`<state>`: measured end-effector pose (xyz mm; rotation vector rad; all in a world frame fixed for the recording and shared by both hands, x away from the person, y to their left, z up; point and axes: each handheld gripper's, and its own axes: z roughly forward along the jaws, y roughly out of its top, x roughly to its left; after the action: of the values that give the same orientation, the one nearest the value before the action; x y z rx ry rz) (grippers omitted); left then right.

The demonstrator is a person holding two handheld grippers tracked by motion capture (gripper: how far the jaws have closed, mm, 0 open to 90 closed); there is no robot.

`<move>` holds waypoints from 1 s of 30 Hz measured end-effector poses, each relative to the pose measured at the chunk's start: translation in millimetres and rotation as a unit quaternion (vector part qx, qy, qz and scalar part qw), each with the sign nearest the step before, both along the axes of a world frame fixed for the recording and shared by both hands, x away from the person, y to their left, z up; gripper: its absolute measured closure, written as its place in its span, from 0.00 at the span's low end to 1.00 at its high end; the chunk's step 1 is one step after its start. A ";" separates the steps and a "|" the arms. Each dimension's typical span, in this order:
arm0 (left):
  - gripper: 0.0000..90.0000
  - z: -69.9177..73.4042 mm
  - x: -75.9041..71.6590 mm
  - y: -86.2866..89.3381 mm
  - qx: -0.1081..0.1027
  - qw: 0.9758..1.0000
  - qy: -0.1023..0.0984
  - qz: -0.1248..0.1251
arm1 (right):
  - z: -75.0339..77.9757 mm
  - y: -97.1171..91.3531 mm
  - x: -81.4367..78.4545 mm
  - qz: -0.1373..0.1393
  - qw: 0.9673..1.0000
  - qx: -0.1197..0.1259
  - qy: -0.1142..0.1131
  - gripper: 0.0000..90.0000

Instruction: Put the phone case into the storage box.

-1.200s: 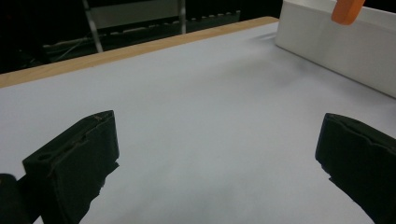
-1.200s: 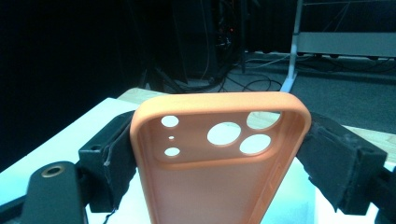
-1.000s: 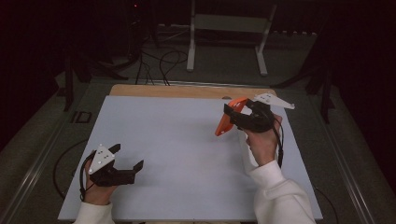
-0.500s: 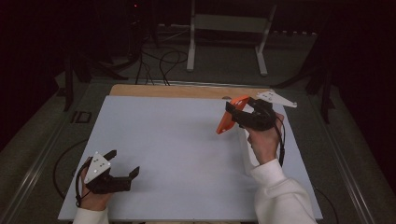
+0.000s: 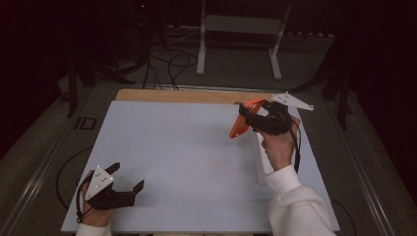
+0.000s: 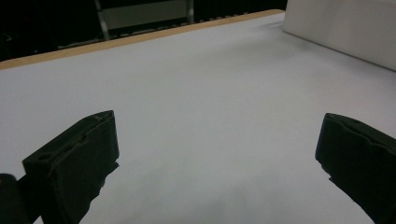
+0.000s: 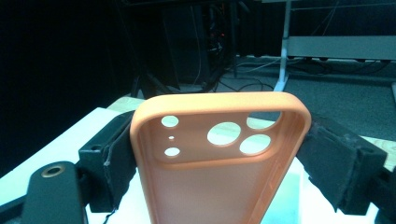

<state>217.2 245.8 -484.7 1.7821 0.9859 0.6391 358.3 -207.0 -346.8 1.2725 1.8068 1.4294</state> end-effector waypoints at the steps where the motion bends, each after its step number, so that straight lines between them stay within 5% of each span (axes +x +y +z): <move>1: 0.00 0.0 -0.6 0.4 -0.001 1.000 -0.001 0.001 | 0.3 -0.2 0.7 -0.001 1.000 0.000 0.000 0.19; 30: 0.00 -3.7 -2.1 2.3 0.012 1.000 -0.005 0.014 | 7.9 -10.7 23.7 -0.034 0.999 -0.004 0.004 0.19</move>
<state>215.1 248.1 -488.4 1.7864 1.0006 0.6789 382.0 -217.7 -338.9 1.3248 1.7551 1.3819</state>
